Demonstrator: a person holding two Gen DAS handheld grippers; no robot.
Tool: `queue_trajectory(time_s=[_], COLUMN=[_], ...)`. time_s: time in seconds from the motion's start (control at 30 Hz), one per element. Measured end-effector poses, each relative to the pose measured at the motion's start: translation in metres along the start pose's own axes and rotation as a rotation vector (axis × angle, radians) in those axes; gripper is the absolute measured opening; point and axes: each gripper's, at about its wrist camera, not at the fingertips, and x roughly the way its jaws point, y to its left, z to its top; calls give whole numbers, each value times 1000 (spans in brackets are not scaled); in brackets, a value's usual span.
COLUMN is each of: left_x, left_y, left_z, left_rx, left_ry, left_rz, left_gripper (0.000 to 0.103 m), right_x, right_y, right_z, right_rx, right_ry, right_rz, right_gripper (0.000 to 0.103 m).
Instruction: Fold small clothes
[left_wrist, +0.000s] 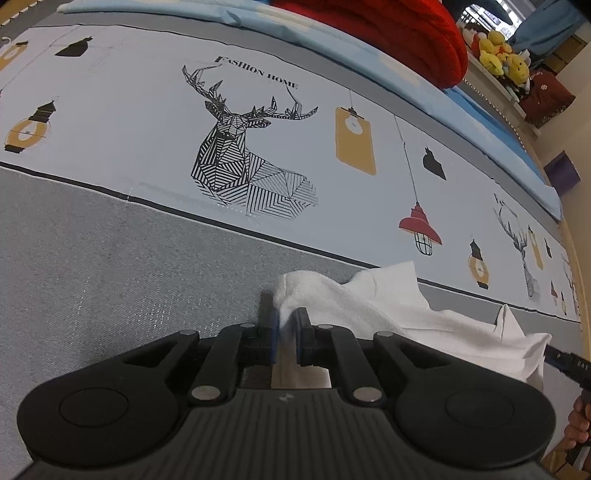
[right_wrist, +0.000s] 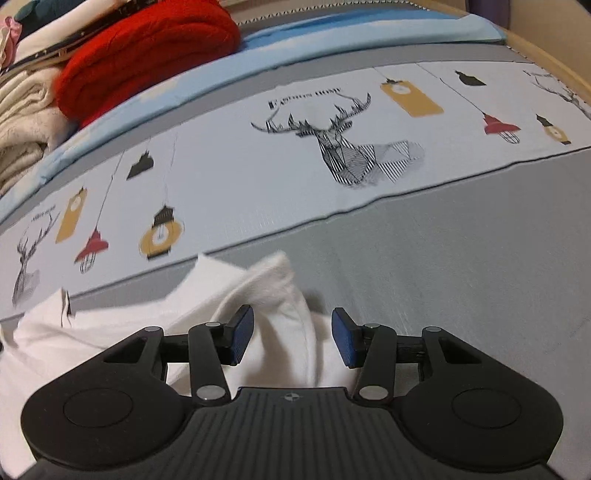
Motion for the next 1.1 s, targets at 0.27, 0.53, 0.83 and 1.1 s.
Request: queue_trajectory(time_s=[0.27, 0.53, 0.83, 1.1], left_x=[-17, 1, -17, -45], left_y=[-3, -4, 5, 3], left_z=[10, 19, -6, -72], left_rx=[6, -6, 41, 230], left_ry=[-156, -101, 69, 190], left_rz=[1, 23, -80, -150], left_gripper=[4, 9, 29, 29], right_x=[-12, 0, 0, -32], right_y=[-6, -9, -5, -1], right_z=[18, 25, 2, -57], right_rx=[149, 203, 133, 10], right_ry=[-161, -164, 11, 148], right_rz=[22, -54, -64, -31], right_gripper=[3, 4, 31, 37])
